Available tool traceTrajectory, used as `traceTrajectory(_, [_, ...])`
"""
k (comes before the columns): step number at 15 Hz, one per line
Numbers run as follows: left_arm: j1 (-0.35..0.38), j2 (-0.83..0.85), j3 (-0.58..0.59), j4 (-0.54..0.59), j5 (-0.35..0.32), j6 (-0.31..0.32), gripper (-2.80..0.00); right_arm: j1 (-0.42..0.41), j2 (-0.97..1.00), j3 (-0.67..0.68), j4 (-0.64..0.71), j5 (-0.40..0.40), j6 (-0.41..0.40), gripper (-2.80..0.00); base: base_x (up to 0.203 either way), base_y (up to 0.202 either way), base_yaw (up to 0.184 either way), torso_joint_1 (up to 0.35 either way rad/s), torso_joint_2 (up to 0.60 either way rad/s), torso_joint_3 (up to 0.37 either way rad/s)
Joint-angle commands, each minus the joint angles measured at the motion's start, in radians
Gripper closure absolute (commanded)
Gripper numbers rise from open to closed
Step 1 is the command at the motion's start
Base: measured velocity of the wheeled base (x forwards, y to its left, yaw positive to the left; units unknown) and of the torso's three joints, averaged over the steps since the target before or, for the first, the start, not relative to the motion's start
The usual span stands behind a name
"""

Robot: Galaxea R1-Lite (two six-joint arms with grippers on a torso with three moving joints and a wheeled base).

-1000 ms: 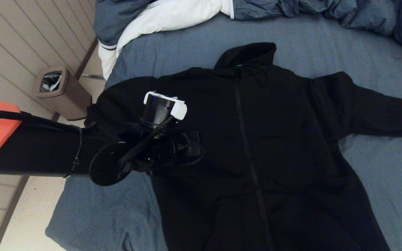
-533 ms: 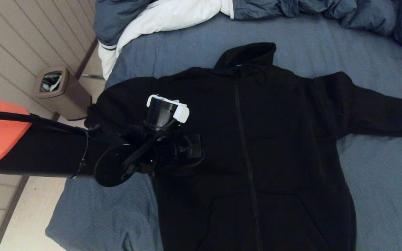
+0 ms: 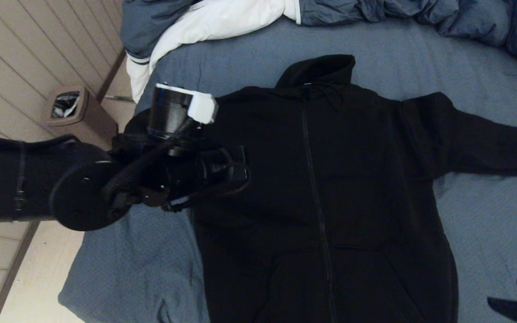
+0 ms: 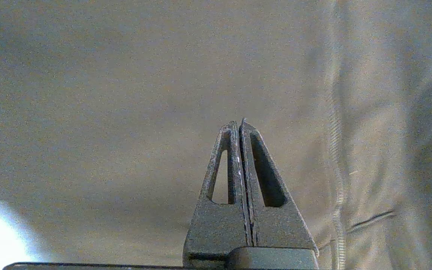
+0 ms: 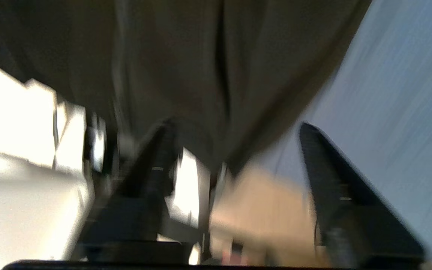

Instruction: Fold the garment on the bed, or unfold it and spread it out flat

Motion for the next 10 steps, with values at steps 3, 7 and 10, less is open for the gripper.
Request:
traceTrajectory(3, [0.061, -0.367, 0.063, 0.093, 0.024, 0.079, 0.0, -0.003, 0.004, -0.094, -0.09, 0.003, 0.003, 0.0, 0.0, 0.0, 0.0, 0.0, 0.0, 0.0])
traceTrajectory(7, [0.415, -0.671, 0.179, 0.27, 0.002, 0.198, 0.0, -0.005, -0.145, -0.068, -0.074, -0.004, 0.044, 0.0, 0.0, 0.0, 0.0, 0.0, 0.0, 0.0])
traceTrajectory(10, [0.553, -0.912, 0.238, 0.47, -0.053, 0.26, 0.0, -0.023, -0.293, 0.018, -0.005, -0.009, 0.063, 0.0, 0.0, 0.0, 0.0, 0.0, 0.0, 0.0])
